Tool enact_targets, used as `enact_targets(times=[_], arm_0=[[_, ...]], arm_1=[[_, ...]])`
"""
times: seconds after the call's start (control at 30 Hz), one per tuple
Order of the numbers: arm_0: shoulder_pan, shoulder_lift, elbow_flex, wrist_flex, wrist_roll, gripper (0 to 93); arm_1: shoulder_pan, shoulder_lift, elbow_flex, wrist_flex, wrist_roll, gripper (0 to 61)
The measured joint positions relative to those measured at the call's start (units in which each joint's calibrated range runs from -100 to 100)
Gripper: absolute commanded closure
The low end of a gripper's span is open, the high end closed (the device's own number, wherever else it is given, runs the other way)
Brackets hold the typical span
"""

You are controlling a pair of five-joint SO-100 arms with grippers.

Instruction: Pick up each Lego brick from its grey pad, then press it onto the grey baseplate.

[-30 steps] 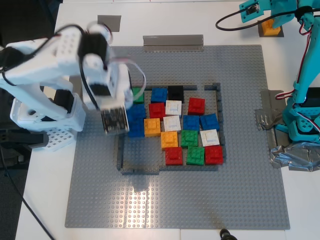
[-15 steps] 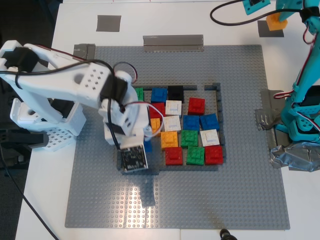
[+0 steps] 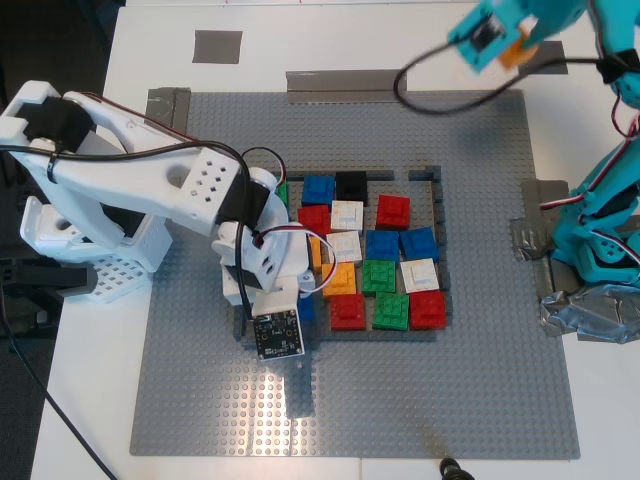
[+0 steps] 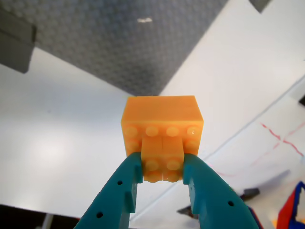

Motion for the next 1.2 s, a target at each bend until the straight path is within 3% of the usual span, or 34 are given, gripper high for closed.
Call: enact_targets(times=[0.2,0.7,0.87,1.2], arm_0=[[-3.85,-4.23,10.83,0.00,1.05,92.7],[-11.39,-6.76,12.00,0.00,0.10,92.7],[-14.58,-6.76,12.00,0.00,-3.19,92.7],[-17.09,-6.76,12.00,-3.39,-12.54,92.7]], arm_1=[[-2.55,0.86,0.39,-2.09,-1.32,61.2],[-6.18,2.16,0.48,-2.49,-4.15,61.2],[-6.18,2.33,0.48,-2.49,-4.40,53.3],[-6.27,2.33,1.16,-2.49,-3.91,45.2]])
